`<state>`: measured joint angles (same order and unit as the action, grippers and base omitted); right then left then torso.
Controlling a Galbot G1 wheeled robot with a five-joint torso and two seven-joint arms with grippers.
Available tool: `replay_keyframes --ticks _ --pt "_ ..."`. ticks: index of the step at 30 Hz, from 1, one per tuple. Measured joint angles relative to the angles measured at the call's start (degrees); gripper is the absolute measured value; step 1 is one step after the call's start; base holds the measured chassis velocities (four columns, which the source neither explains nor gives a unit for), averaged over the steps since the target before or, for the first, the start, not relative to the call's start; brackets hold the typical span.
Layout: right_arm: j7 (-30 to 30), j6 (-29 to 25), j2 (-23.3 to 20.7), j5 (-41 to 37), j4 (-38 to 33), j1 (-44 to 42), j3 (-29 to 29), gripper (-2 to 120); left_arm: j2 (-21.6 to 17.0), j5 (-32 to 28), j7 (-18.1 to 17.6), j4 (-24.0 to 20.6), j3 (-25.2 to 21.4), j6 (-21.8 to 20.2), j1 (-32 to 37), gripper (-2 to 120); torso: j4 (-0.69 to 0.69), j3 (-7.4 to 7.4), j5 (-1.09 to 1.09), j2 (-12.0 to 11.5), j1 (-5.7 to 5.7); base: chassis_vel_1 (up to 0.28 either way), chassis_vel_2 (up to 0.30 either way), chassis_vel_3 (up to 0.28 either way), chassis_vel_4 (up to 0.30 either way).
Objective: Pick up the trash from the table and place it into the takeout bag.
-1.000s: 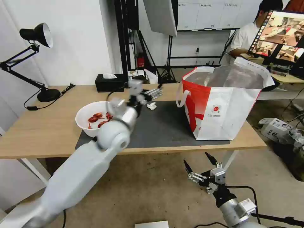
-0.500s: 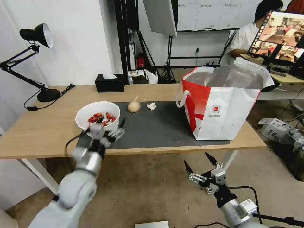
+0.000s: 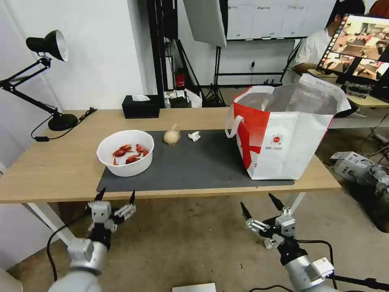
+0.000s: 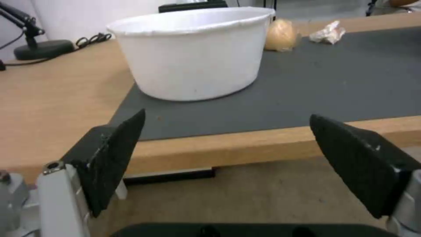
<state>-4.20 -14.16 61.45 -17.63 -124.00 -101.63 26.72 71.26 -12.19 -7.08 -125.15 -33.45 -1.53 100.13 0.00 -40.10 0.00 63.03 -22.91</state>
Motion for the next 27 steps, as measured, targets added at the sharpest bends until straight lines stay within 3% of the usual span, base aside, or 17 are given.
replay_keyframes --ticks 27 --pt "0.4 -0.8 1.4 -1.1 0.2 -1.4 0.4 100 2.3 -0.6 0.1 0.6 1.2 0.2 -1.1 100 0.0 -0.01 0.0 0.0 -0.01 0.0 0.0 0.0 0.0"
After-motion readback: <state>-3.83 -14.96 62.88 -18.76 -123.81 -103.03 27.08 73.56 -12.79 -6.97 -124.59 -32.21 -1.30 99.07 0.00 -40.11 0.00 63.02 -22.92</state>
